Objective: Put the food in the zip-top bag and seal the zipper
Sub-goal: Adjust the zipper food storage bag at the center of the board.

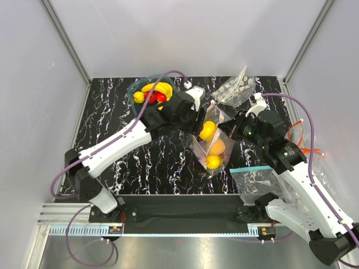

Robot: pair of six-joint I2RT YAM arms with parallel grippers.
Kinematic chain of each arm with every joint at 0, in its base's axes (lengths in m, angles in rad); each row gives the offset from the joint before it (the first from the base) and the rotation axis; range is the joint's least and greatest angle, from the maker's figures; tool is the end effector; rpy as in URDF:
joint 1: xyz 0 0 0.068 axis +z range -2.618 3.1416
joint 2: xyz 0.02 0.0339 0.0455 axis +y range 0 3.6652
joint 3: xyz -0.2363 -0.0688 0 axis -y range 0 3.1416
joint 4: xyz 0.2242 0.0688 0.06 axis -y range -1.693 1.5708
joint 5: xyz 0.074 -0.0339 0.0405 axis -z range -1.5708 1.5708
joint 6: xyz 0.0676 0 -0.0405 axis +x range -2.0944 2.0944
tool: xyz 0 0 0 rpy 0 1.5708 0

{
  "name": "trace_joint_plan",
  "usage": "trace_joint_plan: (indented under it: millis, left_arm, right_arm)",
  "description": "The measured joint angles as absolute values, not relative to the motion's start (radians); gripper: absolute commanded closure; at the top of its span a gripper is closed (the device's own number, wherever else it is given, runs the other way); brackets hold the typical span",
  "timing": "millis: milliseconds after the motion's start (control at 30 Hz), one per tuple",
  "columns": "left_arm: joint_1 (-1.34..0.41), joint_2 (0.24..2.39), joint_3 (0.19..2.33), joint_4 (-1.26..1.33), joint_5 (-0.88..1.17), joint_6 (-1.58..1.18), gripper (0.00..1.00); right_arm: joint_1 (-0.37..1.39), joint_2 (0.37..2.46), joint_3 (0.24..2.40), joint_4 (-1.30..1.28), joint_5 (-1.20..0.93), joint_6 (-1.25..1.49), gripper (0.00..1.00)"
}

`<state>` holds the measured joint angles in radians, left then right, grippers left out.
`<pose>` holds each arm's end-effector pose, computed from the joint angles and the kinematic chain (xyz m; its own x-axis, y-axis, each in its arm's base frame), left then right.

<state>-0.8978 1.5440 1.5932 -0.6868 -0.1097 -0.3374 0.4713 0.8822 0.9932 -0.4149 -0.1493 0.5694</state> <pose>0.2228 -0.2676 0.3366 -0.5893 0.2114 -0.7798 0.5589 0.8037 -0.2045 0.1918 0.1090 0.3383 -0.5348 0.3258 -0.7796 -0.3409 0.7610 0.5519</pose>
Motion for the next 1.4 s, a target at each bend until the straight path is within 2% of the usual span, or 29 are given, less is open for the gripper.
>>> trace_joint_plan:
  millis: [33,67,167,300,533,700,900,1067,1100,1200,1233,1267,1367,1400]
  left_arm:
    - [-0.897,1.571,1.593,-0.684,-0.108,-0.332,0.51]
    - [-0.897,1.591,1.594,-0.683,-0.105,-0.325,0.77]
    - [-0.897,1.615,1.618,-0.719,-0.109,-0.29,0.95]
    - [-0.898,1.599,1.717,-0.756,-0.112,-0.257,0.98]
    - [-0.898,1.489,1.864,-0.816,-0.061,-0.231,0.94]
    - [-0.897,1.419,1.792,-0.782,-0.041,-0.229,0.94]
    - [-0.897,1.48,1.699,-0.728,0.033,-0.252,0.98]
    - [-0.869,1.459,1.538,-0.624,0.085,-0.299,1.0]
    - [-0.855,1.444,1.485,-0.588,0.103,-0.312,1.0]
    - [-0.803,1.396,1.313,-0.486,0.144,-0.344,1.0]
    - [-0.788,1.385,1.26,-0.45,0.15,-0.35,1.0]
    - [-0.778,1.38,1.222,-0.429,0.154,-0.354,1.0]
    - [-0.765,1.376,1.109,-0.345,0.165,-0.364,1.0]
    - [-0.766,1.375,1.079,-0.324,0.167,-0.367,1.0]
  right_arm:
    - [0.471,0.882,0.993,-0.415,-0.15,0.571,1.0]
    - [0.471,0.882,0.993,-0.415,-0.151,0.574,1.0]
    - [0.471,0.882,0.993,-0.415,-0.151,0.579,1.0]
    - [0.471,0.882,0.993,-0.404,-0.161,0.592,1.0]
    - [0.471,0.888,0.996,-0.299,-0.237,0.654,1.0]
    - [0.471,0.895,0.997,-0.29,-0.23,0.663,1.0]
    - [0.471,0.895,1.069,-0.359,-0.2,0.643,1.0]
    - [0.471,0.911,1.077,-0.326,-0.224,0.638,0.99]
    - [0.471,0.921,1.071,-0.311,-0.235,0.64,0.97]
    - [0.471,0.987,1.03,-0.24,-0.291,0.649,0.8]
    - [0.471,1.02,1.015,-0.221,-0.311,0.651,0.74]
    - [0.471,1.054,0.999,-0.207,-0.331,0.651,0.58]
    - [0.471,1.125,0.956,-0.205,-0.366,0.649,0.38]
    - [0.471,1.136,0.946,-0.208,-0.37,0.645,0.37]
